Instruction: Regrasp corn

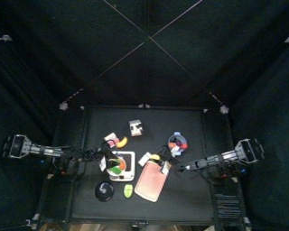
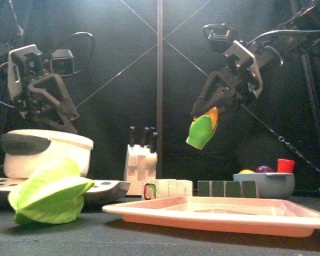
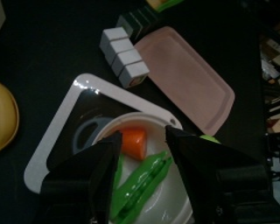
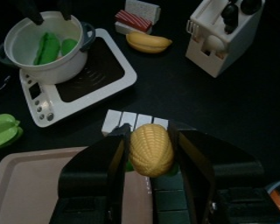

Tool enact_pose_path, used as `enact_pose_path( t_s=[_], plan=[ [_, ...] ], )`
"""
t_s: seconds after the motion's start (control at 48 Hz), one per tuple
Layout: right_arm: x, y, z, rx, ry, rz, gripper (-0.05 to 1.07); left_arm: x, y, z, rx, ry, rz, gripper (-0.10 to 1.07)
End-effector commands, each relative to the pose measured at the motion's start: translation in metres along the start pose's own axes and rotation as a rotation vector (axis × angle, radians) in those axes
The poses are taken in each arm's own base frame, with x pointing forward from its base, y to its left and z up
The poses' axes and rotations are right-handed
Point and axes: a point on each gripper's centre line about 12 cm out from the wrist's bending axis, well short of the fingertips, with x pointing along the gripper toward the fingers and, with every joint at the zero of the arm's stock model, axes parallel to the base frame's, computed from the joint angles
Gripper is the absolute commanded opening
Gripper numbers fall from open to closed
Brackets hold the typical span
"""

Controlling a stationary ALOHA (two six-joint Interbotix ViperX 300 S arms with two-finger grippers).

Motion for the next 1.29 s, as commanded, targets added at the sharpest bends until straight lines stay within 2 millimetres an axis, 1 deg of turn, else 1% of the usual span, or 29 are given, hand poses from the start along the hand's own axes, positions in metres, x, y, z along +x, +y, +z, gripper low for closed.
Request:
enact_pose_path(
  t_s=[0.0,0.104,0.167,0.25,0.396,0.521,0.625,0.729,0.771,0.979,1.188,1.271],
  plan=[
    [-0.002,0.001,0.02,0.045,-0.045,0.001,0.71,0.008,-0.01,0.018,0.011,-0.059,-0.021,0.83],
    [0.001,-0.001,0.035,0.134,-0.055,-0.02,0.71,0.023,-0.016,0.028,0.016,-0.086,-0.025,0.83],
    [0.003,-0.004,0.039,0.184,-0.045,-0.037,0.71,0.035,-0.021,0.036,0.019,-0.099,-0.028,0.83],
    [0.005,-0.005,0.037,0.218,-0.028,-0.056,0.71,0.049,-0.027,0.044,0.019,-0.111,-0.032,0.83],
    [0.006,-0.008,0.036,0.218,-0.032,-0.082,0.71,0.076,-0.037,0.054,-0.014,-0.113,-0.031,0.83],
    [0.005,-0.008,0.038,0.226,-0.035,-0.082,0.71,0.098,-0.039,0.061,-0.082,-0.123,-0.009,0.83],
    [0.005,-0.007,0.039,0.239,-0.033,-0.081,0.71,0.109,-0.037,0.066,-0.105,-0.137,0.006,0.83],
    [0.005,-0.006,0.04,0.245,-0.032,-0.079,0.71,0.115,-0.037,0.072,-0.113,-0.161,0.008,0.84],
    [0.005,-0.006,0.041,0.246,-0.034,-0.079,0.71,0.117,-0.033,0.076,-0.129,-0.178,0.016,0.84],
    [0.005,-0.006,0.041,0.241,-0.035,-0.081,0.71,0.121,-0.032,0.091,-0.263,-0.266,0.036,0.84],
    [0.005,-0.006,0.041,0.241,-0.035,-0.079,0.71,0.128,-0.031,0.096,-0.308,-0.31,0.047,0.87],
    [0.005,-0.006,0.042,0.239,-0.038,-0.08,0.71,0.131,-0.033,0.101,-0.336,-0.324,0.038,0.88]
  ],
)
